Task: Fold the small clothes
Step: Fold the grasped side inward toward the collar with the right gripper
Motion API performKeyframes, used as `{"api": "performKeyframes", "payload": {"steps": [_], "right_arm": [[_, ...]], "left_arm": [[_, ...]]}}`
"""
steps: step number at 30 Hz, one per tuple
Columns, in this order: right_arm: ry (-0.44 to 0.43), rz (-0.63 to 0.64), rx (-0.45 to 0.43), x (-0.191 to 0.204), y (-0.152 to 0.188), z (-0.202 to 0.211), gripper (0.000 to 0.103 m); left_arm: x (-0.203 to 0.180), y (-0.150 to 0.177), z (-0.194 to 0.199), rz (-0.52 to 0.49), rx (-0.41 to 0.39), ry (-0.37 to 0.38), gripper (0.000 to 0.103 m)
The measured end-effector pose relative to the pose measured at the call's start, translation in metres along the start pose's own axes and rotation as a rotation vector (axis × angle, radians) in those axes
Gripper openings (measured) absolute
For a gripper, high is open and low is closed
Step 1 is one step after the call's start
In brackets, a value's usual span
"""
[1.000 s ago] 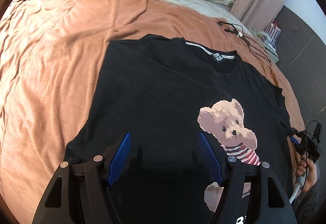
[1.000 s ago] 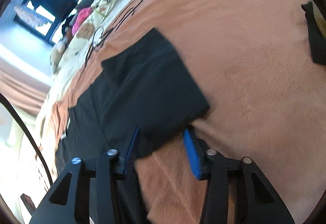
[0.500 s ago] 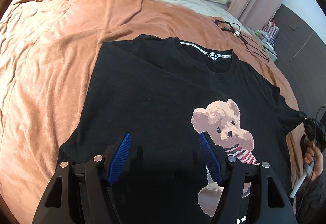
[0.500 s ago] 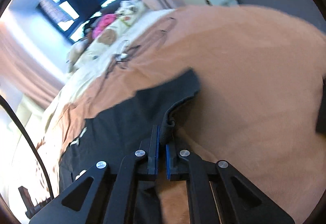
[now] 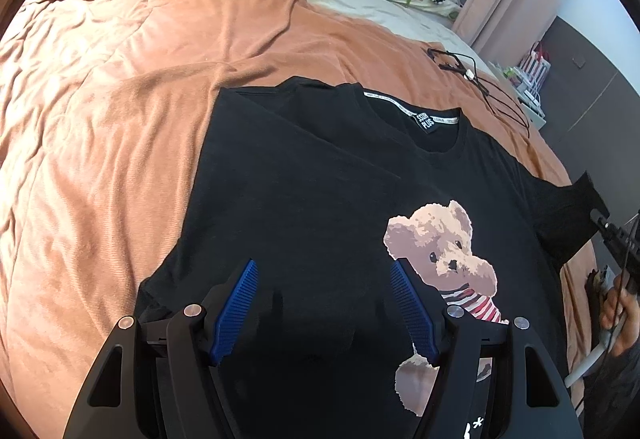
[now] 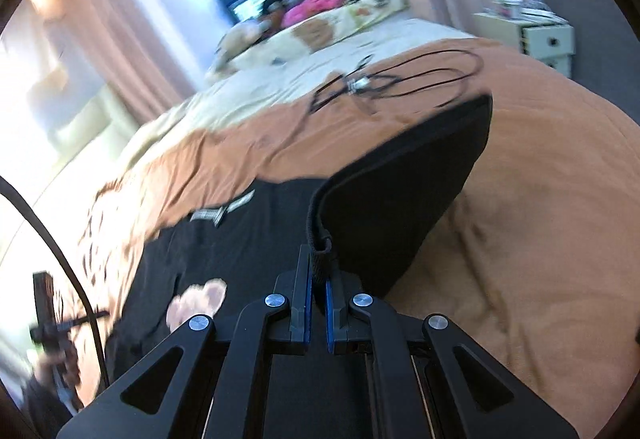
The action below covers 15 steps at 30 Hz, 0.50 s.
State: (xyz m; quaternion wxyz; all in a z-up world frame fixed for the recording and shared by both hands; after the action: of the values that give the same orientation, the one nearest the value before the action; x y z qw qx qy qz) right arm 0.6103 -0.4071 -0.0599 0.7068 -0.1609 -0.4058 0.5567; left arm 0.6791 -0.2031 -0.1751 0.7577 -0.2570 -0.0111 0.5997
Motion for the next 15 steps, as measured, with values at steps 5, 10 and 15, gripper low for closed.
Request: {"api": "performKeyframes", "payload": {"steps": [5, 10, 15], "right_arm": [[-0.018, 0.099, 0.08, 0.017, 0.008, -0.017, 0.002], [-0.037, 0.198, 0.215, 0.032, 0.014, -0.038, 0.002], [-0.061, 0.218, 0.364, 0.037, 0.028, -0.051, 0.019]], "left_arm": [[0.001, 0.001, 0.0, 0.001, 0.002, 0.002, 0.071], [0.004, 0.002, 0.0, 0.008, 0.003, 0.008, 0.071], [0.006, 0.004, 0.0, 0.013, 0.007, 0.015, 0.071]]}}
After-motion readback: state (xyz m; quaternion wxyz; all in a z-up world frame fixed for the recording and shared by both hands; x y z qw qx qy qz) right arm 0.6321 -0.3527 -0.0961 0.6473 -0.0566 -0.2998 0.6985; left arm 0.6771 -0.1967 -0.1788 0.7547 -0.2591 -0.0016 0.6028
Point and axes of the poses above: each gripper's, at about its wrist camera, not at the fingertips, and z roughly against the way its jaws point, x to its left, y to its underside, the point moved 8 cm from there along -z, roughly the way its jaws point, and after that the axes turned 8 degrees about x, right-handed, at the moved point
